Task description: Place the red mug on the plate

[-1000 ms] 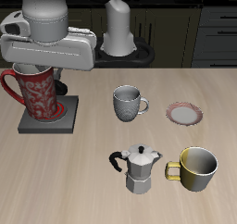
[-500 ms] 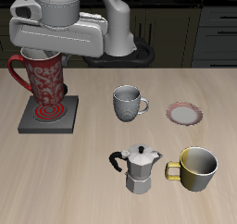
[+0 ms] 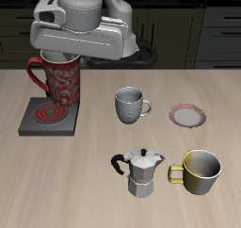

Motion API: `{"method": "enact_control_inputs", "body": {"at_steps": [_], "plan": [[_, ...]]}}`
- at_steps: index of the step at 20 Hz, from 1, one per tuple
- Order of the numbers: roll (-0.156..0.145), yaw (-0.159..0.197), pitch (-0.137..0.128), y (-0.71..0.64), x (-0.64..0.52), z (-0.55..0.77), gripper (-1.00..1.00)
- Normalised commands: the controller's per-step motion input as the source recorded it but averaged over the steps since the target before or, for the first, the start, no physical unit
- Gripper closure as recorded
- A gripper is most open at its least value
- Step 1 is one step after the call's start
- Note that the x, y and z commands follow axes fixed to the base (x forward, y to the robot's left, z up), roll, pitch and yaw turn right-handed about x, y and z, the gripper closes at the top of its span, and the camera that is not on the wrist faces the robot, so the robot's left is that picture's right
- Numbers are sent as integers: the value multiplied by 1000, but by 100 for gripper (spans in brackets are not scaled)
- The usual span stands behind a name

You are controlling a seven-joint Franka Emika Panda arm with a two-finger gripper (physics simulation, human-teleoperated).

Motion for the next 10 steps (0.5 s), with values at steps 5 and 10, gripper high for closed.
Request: {"method": "enact_control_inputs", "body": {"at_steps": [5, 10], "plan": [[25, 7, -4, 384, -296, -109, 100], [26, -32, -4, 437, -362, -16, 100]]}}
